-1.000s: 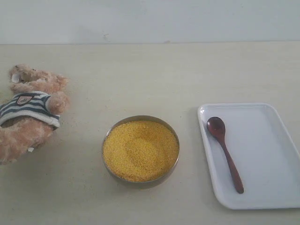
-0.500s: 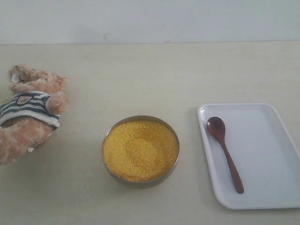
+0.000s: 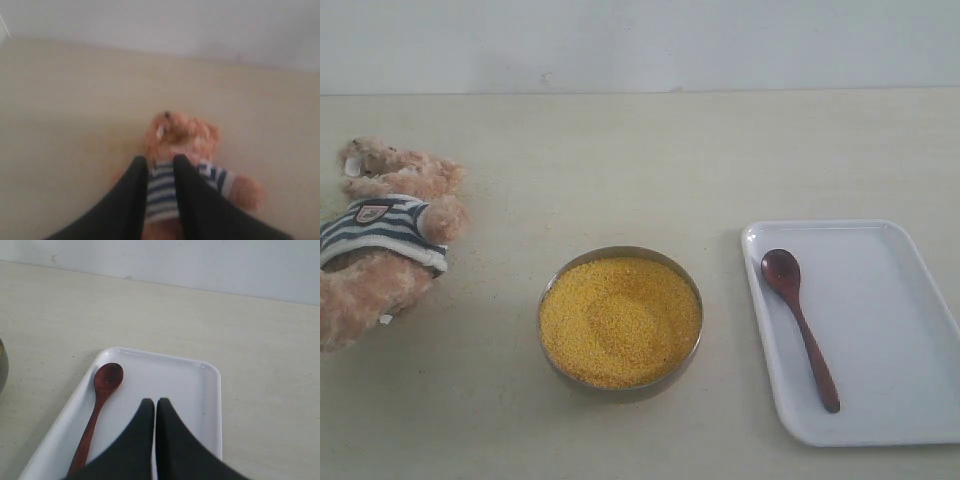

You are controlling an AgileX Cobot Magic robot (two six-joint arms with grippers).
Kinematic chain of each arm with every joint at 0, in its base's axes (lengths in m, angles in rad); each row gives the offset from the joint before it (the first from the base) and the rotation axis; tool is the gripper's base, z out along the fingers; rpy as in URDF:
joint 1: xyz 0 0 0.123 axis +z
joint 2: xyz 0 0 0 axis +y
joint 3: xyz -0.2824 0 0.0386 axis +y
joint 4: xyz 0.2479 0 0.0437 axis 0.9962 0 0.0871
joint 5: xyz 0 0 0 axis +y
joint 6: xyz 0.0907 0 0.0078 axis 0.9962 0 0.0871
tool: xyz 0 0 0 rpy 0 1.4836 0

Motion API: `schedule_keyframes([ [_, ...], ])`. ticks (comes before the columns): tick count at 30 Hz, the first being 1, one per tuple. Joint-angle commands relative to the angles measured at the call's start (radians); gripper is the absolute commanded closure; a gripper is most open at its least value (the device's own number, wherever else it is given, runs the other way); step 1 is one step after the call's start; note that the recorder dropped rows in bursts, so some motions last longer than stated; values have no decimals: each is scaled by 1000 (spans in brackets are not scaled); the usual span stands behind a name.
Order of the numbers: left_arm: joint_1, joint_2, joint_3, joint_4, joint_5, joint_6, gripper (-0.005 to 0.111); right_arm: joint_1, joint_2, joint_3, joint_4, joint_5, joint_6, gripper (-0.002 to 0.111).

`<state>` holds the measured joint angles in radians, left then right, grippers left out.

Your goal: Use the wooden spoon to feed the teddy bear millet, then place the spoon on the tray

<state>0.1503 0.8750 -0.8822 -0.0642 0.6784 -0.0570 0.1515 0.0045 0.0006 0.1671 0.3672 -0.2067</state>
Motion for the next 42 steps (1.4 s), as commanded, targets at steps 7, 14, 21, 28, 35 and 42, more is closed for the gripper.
schedule_keyframes([
  [7, -113, 368, -9, -60, 115, 57, -3, -3, -5, -1, -1, 0, -3, 107],
  [14, -122, 550, -9, -64, 60, 57, -3, -3, -5, -1, -1, 0, -3, 107],
  [21, -122, 748, -9, -126, -23, 105, -3, -3, -5, -1, -1, 0, -3, 107],
  [28, -122, 893, -9, -182, -62, 166, -3, -3, -5, -1, -1, 0, -2, 107],
  [35, -124, 910, -9, -188, -43, 261, 87, -3, -5, -1, -1, 0, -2, 107],
  [42, -137, 811, -9, -321, -18, 526, 103, -3, -5, -1, -1, 0, -2, 107],
])
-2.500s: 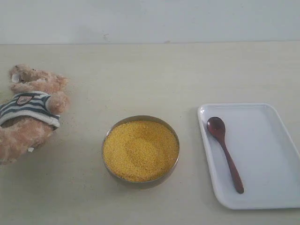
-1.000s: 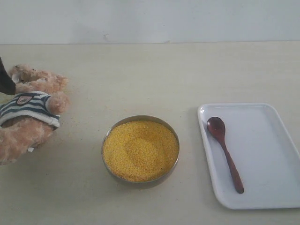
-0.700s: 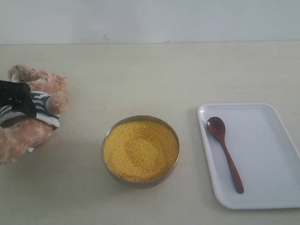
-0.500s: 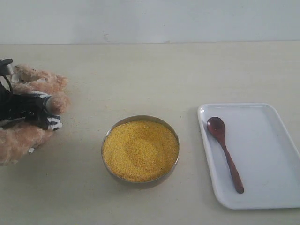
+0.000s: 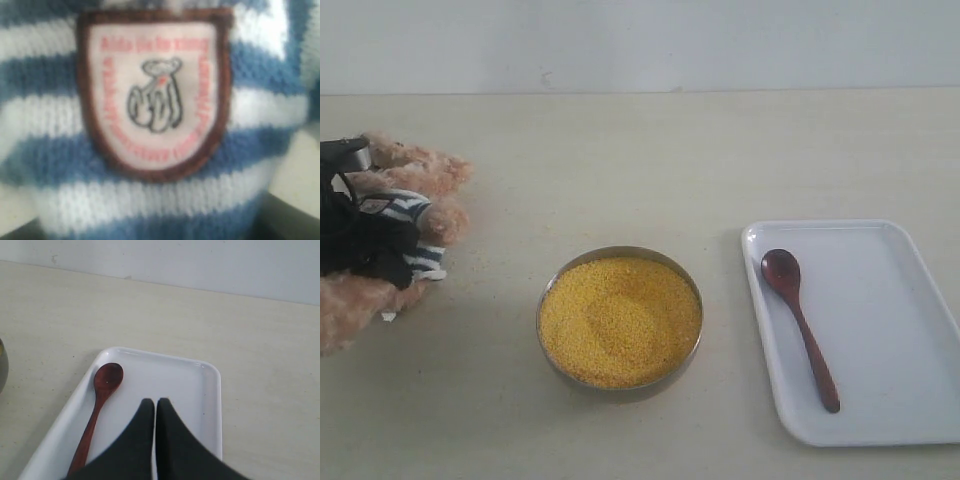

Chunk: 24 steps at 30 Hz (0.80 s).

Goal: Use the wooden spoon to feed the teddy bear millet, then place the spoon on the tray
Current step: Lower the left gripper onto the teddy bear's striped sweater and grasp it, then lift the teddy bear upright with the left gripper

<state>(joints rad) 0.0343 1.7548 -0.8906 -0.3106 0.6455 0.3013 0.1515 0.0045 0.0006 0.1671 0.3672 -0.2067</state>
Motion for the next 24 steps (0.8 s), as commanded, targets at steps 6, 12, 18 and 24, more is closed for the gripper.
schedule_keyframes([
  [6, -99, -169, -1, -75, 64, 346, 103, -3, -5, -1, -1, 0, -2, 107],
  [12, -161, -230, 6, -68, 141, 532, 103, -3, -5, -1, -1, 0, -2, 107],
  [18, -172, -301, 51, -60, 83, 535, 103, -3, -5, -1, -1, 0, -2, 107],
  [24, -172, -399, 93, -1, 70, 534, 103, -3, -5, -1, -1, -16, -13, 107],
])
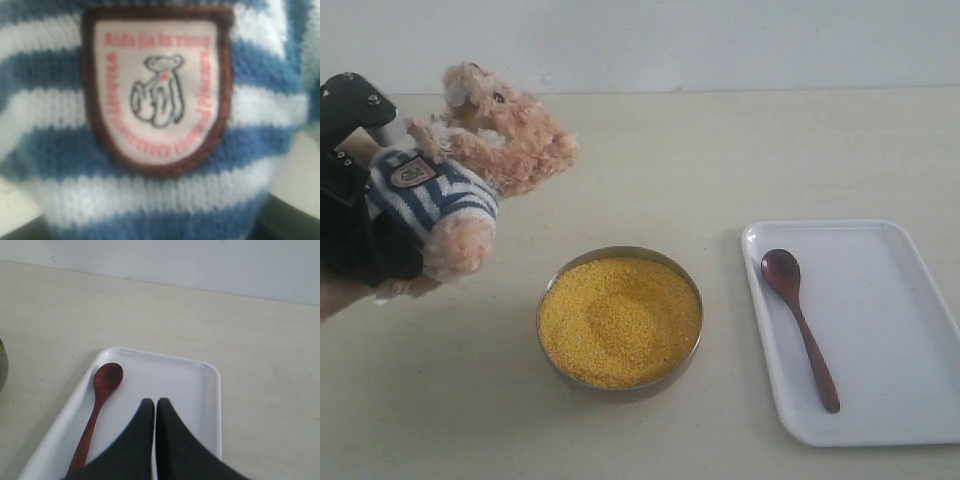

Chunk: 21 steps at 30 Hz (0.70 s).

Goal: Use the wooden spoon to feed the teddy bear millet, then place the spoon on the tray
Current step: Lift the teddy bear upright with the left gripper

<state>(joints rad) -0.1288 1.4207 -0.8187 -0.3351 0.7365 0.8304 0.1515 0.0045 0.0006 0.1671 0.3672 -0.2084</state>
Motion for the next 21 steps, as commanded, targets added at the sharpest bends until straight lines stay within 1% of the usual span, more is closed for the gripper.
schedule_keyframes([
  [1, -9, -84, 33, 34, -21, 8, 103, -3, -5, -1, -1, -28, -11, 107],
  [4, -9, -138, 71, 46, -34, 8, 103, -3, -5, -1, -1, -118, -11, 107],
  [9, -9, -230, 117, 37, -77, 8, 103, -3, -5, -1, 11, -373, 15, 107],
  [12, -9, -273, 130, 39, -84, 8, 103, -3, -5, -1, 90, -567, 172, 107],
  [14, -9, -292, 131, 39, -84, 8, 103, -3, -5, -1, 157, -715, 365, 107],
  [15, -9, -295, 131, 39, -84, 8, 103, -3, -5, -1, 159, -725, 452, 107],
  [16, -9, -295, 133, 39, -86, 8, 103, -3, -5, -18, 157, -706, 473, 107],
  [18, -9, -295, 144, 39, -106, 8, 103, -3, -5, -67, 99, -631, 473, 107],
  [21, -9, -295, 158, 39, -120, 8, 103, -3, 101, -153, -34, -481, 473, 107],
])
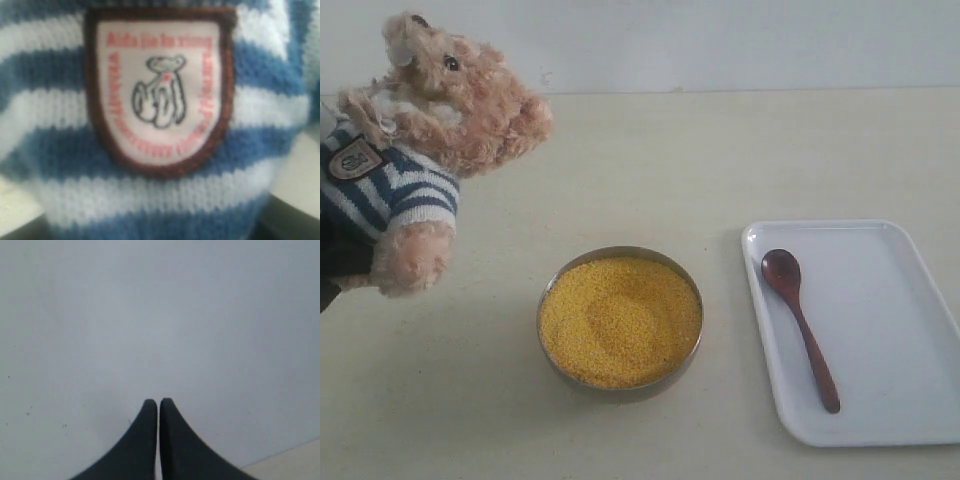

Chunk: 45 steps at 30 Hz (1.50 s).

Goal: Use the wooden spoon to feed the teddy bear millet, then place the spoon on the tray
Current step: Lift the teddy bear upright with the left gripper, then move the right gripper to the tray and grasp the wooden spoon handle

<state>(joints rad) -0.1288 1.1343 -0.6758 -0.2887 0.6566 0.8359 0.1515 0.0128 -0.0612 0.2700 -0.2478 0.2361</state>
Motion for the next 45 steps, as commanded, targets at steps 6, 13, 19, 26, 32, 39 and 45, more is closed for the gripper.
schedule_keyframes([
  [6, -9, -9, 17, -8, -40, 2, 103, -3, 479, -300, -233, 397, -60, 107],
  [13, -9, -9, 17, -8, -40, 2, 103, 31, 969, -564, -194, 799, -284, 107],
  [19, -9, -9, 19, -8, -49, 2, 103, 124, 1264, -613, -202, 858, -330, 101],
  [26, -9, -9, 23, -8, -61, 2, 103, 131, 1498, -613, -193, 815, -288, 53],
  [32, -9, -9, 23, -10, -61, 2, 103, 155, 1599, -613, -149, 741, -288, 53],
  [39, -9, -9, 23, -10, -66, 2, 103, 264, 1615, -615, -150, 660, -265, 55],
  [45, -9, -9, 23, -10, -66, 2, 103, 268, 1615, -616, -169, 646, -265, 65],
])
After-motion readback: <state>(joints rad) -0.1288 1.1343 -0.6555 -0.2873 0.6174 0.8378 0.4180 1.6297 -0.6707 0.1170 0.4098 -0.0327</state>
